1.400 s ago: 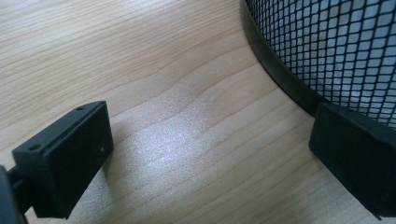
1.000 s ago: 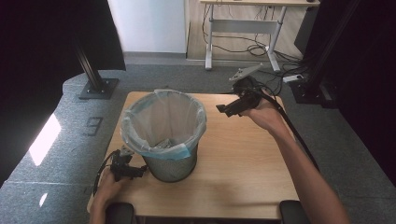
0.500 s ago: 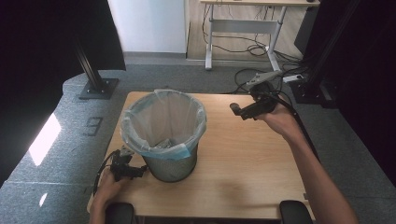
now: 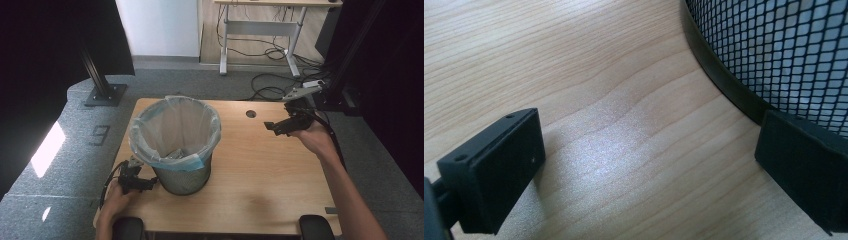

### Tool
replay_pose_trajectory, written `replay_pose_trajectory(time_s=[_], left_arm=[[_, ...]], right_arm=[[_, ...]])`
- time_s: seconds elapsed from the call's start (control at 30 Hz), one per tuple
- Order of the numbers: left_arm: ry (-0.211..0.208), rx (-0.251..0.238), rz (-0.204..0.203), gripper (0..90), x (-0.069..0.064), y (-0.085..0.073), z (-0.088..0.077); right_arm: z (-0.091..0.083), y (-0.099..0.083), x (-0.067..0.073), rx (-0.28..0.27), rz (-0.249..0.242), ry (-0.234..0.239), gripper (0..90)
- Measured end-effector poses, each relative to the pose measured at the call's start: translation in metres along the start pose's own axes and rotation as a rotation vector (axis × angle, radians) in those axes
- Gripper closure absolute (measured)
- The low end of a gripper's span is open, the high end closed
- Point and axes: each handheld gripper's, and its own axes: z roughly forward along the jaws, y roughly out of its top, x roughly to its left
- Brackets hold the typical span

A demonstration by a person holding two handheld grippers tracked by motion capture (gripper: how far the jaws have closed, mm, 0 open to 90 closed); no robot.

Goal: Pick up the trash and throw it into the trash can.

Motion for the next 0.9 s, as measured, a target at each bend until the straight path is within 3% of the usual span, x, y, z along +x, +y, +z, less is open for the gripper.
replay_pose_trajectory(time_s=[0.5,0.9], left_arm=[[-0.004,0.0,0.003,0.0,0.001,0.0,0.0],[-0.011,0.001,0.01,0.0,0.001,0.001,0.001]], right_arm=[[0.005,-0.048,-0.014,-0.002,0.06,-0.024,0.0],[0.015,-0.081,-0.017,0.004,0.092,-0.034,0.0]])
